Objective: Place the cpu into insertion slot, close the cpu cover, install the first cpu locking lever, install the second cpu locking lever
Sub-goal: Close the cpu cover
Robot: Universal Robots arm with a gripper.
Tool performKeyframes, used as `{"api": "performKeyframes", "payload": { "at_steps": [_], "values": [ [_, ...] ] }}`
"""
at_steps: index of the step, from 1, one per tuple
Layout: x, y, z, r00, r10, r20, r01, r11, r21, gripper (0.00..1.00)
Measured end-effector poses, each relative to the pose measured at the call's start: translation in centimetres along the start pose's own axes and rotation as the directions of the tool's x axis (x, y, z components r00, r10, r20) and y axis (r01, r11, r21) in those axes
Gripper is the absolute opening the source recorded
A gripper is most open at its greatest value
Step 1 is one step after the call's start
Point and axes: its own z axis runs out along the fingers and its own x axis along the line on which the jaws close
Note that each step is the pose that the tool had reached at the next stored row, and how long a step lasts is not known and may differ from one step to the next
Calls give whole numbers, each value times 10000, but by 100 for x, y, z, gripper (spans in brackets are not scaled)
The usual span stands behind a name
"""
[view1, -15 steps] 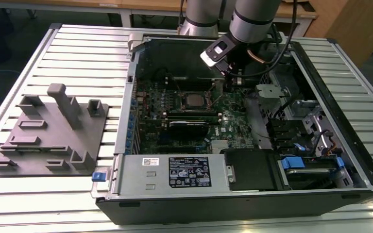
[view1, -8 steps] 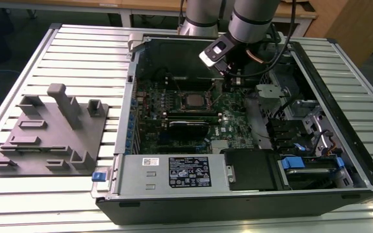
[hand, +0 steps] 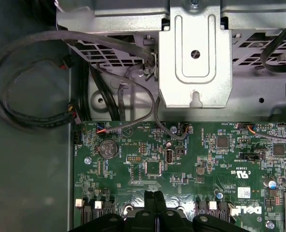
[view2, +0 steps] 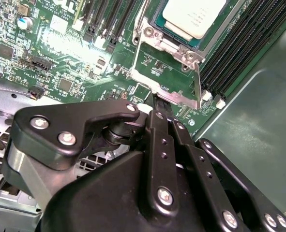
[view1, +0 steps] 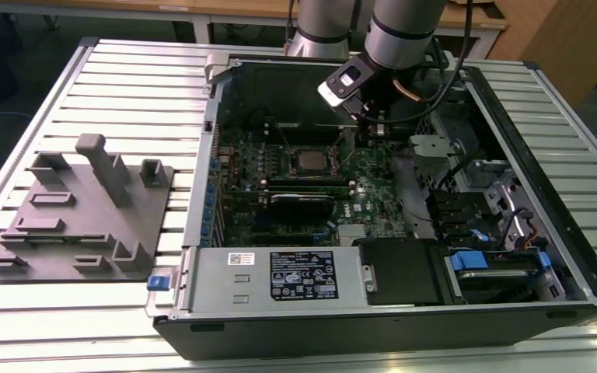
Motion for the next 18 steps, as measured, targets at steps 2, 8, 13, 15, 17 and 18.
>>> {"api": "performKeyframes", "payload": {
  "at_steps": [2,8,13,15,17,18],
  "values": [
    [0,-5,0,10000,2,-1,-2,10000,0,11],
    [0,-19,0,10000,0,-1,0,10000,0,11],
    [-1,-34,0,10000,0,0,0,10000,0,11],
    [0,-39,1,10000,0,-1,0,10000,0,11],
    [-1,-42,0,10000,-1,0,1,10000,0,11],
    [-1,-45,1,10000,1,0,-1,10000,0,11]
  ]
}}
